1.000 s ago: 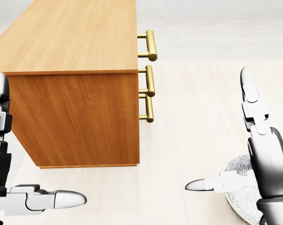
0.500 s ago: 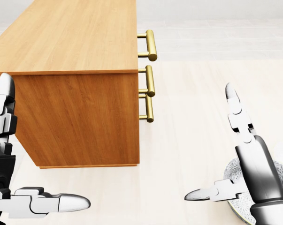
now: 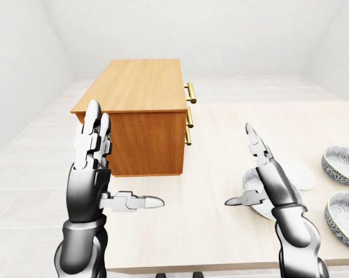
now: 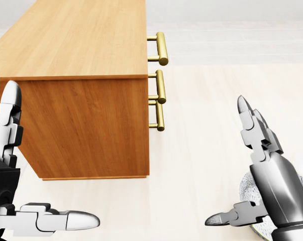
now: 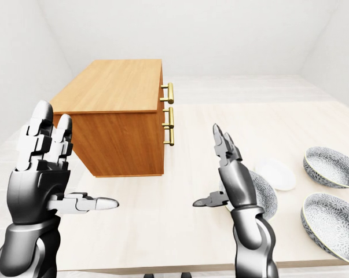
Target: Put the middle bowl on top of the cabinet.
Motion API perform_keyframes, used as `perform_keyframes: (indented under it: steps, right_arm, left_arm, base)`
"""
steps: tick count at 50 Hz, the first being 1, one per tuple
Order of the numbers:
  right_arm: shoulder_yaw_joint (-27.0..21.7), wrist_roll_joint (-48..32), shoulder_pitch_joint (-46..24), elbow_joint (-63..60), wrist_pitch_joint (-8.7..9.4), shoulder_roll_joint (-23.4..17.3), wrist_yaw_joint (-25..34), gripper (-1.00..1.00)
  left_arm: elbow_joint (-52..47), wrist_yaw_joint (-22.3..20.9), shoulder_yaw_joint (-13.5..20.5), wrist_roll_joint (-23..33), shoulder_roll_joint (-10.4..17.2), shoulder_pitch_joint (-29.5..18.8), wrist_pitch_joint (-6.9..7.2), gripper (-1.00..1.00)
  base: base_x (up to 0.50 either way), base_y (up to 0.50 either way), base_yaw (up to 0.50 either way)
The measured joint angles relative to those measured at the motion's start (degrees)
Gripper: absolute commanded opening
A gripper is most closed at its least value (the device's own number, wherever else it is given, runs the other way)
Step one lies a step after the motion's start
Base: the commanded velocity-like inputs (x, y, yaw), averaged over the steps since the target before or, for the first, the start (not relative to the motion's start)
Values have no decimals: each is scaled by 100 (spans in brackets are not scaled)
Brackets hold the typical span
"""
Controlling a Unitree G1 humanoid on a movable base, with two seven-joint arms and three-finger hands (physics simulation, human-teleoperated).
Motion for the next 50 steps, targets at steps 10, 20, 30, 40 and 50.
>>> perform_keyframes:
  steps: [10,20,30,40,50]
  right_arm:
    - [-232,-595,163,-689,102,23,417,100]
    - [-558,-1033,339,-1175,-39,131,767,100]
    - [-663,-1684,390,-1325,-285,230,933,100]
    - [-736,-2248,398,-1435,-480,274,1052,100]
    - [-798,-2788,444,-1478,-678,315,1114,100]
  left_arm:
    - [-1,-12,-24,18,-6,19,0,100]
    - [14,-7,-49,56,-9,53,0,100]
    - [34,0,-75,85,-10,76,0,100]
    - [62,-6,-89,100,-4,87,0,100]
    - [88,-24,-122,135,6,94,0,100]
  base:
    - [0,0,0]
    - [0,0,0]
    - [0,0,0]
    - [0,0,0]
    - [0,0,0]
